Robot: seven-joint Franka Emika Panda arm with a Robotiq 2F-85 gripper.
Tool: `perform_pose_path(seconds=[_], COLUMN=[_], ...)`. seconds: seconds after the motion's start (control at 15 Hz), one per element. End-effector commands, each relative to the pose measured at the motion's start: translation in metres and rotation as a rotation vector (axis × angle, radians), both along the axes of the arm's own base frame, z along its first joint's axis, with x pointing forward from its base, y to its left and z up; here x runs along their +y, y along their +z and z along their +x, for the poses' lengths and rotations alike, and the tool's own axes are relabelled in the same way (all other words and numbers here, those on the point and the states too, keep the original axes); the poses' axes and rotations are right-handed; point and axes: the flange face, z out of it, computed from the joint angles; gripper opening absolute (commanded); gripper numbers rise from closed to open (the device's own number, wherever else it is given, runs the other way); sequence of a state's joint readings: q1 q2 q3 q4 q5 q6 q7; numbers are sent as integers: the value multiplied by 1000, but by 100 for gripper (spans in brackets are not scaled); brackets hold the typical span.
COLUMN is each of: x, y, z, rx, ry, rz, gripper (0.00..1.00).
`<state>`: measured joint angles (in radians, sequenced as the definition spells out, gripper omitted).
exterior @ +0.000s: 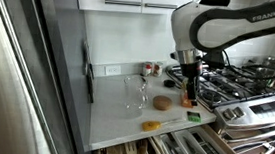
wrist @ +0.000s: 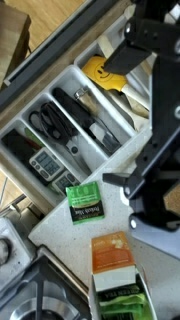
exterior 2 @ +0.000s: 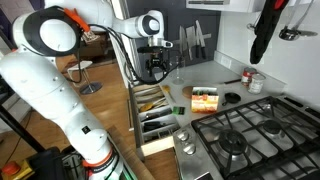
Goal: Pick up the orange and white spatula and put it in the clear jar
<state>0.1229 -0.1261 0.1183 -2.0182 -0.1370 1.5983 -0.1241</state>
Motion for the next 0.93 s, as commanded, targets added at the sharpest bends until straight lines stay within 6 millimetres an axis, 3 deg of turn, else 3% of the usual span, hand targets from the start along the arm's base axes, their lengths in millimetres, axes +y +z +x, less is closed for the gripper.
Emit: perform_pose_path(seconds=[0.0,0.07,0.13,0.27,0.67,0.73,0.87], x=[-4,-5,-5,-5,-4,2,-8], y=[-5,-8,-1,-8,-1,1,-7], z=[51,62,39,49,46,47,52], rx=[99,111,61,73,59,72,74], ry=[150,200,128,137,138,131,163], rz=[-71,-92,-58,-60,-58,-28,95], gripper=[100,100,100,100,100,100,100])
